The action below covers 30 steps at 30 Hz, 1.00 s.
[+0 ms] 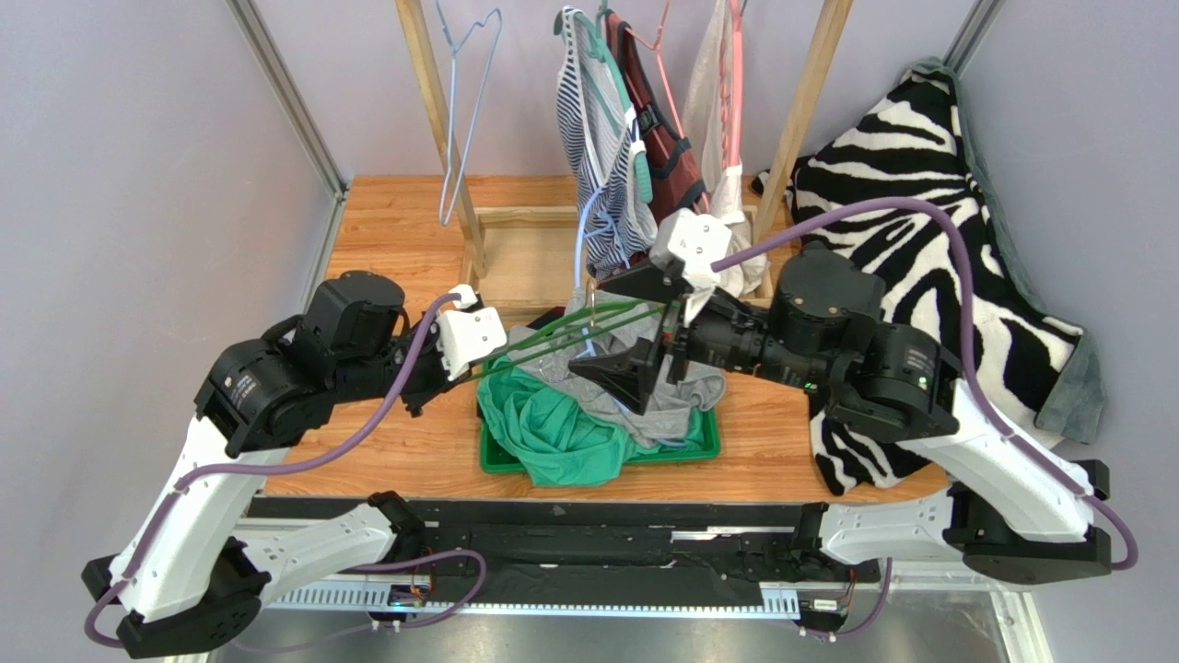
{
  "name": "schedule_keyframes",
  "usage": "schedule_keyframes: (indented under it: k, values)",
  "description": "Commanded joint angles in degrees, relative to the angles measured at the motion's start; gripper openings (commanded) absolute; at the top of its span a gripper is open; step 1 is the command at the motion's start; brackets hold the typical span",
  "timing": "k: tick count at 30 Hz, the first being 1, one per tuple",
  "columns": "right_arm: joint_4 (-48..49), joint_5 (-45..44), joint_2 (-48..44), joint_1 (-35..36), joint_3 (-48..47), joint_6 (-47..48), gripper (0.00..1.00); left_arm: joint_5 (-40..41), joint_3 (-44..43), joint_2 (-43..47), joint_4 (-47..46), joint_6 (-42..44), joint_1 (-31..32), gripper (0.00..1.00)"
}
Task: Remove the tank top from the hanger
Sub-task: Place the hanger at the clothesline.
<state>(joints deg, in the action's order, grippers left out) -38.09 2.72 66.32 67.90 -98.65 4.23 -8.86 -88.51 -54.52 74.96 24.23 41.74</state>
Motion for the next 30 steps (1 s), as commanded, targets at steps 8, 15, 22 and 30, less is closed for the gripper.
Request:
schedule_keyframes:
  k: [8, 15, 22, 30]
  values:
    - [8.5, -13.9, 2.8, 2.2, 0.9, 3.9, 0.77, -4.5, 0.9, 2.3, -0.9, -0.9, -0.7, 0.0]
    - [7.1, -12.5, 1.2, 2.2, 1.3, 6.1, 0.41, -11.3, 0.5, 4.1, 2.8, 1.5, -0.8, 0.0]
    - [4.7, -8.9, -3.0, 1.7, 1.9, 6.4, 0.0, -17.1, -0.8, 4.3, 6.4, 4.0, -0.8, 0.0]
    - [3.0, 4.7, -5.8, -1.9, 0.8, 6.5, 0.03, -26.5, -3.7, 2.6, 15.0, 11.4, -0.8, 0.0]
